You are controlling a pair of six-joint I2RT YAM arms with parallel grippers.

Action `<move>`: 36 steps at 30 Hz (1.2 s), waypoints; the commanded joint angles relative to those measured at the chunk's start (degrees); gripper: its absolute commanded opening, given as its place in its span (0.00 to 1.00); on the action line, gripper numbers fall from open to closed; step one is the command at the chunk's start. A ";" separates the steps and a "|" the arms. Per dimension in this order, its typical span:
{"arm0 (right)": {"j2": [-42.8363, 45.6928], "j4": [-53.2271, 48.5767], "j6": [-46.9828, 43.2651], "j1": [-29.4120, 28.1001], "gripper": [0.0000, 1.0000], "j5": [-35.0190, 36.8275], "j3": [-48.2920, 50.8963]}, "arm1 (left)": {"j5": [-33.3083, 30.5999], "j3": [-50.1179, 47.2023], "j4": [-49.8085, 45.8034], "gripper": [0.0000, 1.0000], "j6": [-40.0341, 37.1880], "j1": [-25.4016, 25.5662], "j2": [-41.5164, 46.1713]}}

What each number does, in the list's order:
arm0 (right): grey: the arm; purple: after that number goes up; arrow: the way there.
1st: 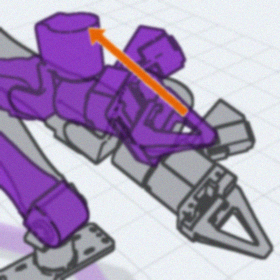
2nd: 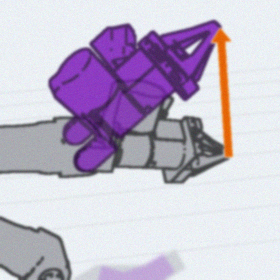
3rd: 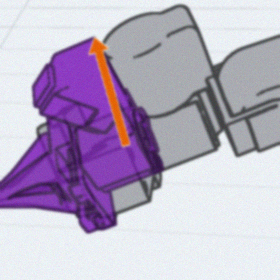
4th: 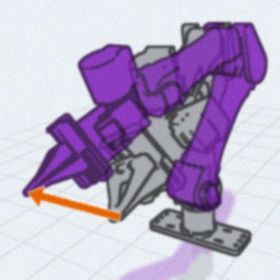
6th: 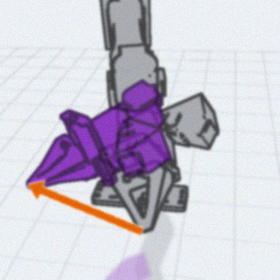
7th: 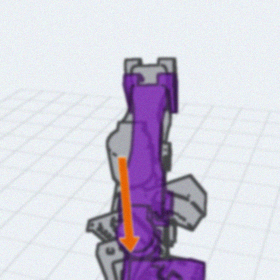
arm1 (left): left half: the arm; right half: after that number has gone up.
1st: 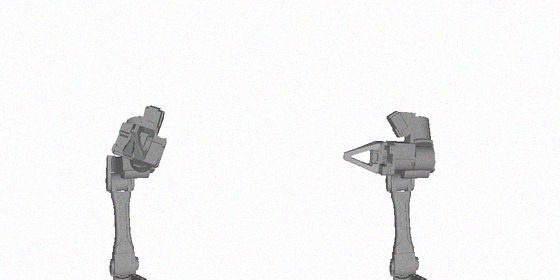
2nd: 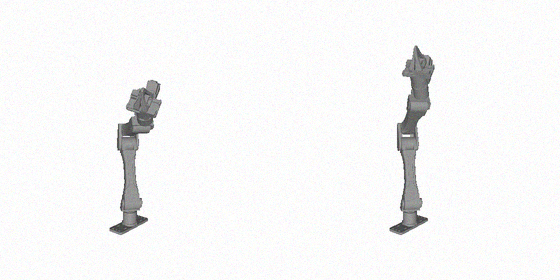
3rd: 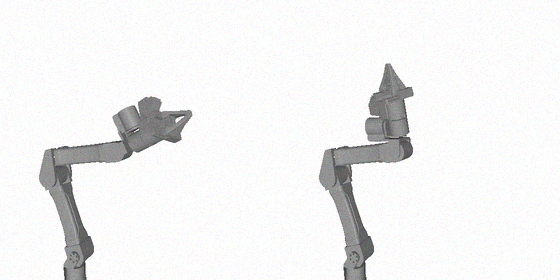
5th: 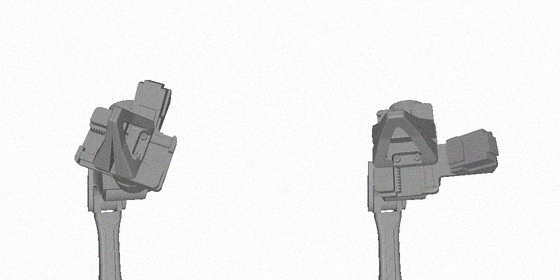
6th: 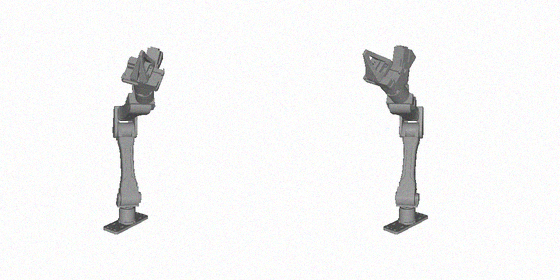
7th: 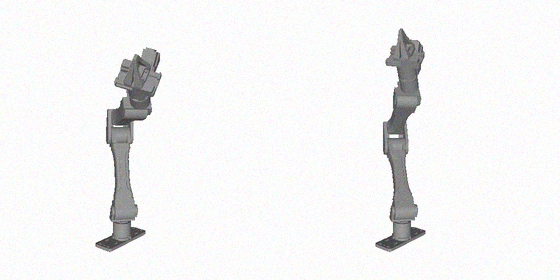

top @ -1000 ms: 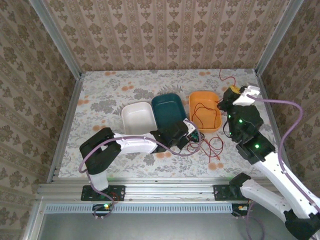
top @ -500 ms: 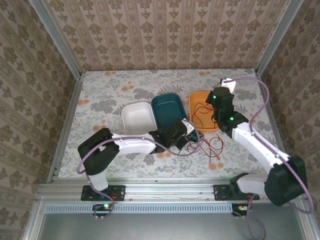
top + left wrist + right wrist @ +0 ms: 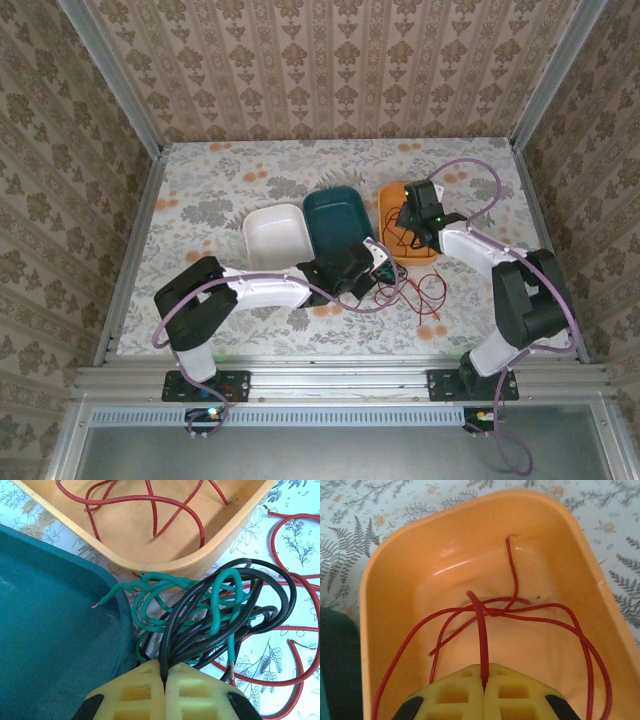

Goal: Untangle the cables

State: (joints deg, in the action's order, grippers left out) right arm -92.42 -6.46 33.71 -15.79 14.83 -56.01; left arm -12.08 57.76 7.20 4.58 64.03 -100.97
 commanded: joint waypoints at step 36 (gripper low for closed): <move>43.99 -28.24 11.82 1.35 0.59 6.66 17.25 | -1.08 -0.45 0.93 0.00 1.05 -0.65 1.05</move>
State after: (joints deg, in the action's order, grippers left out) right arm -51.57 -26.81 39.00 -14.46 19.14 -41.93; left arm -12.27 57.76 7.33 4.58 63.96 -100.97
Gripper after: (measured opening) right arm 0.596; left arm 0.048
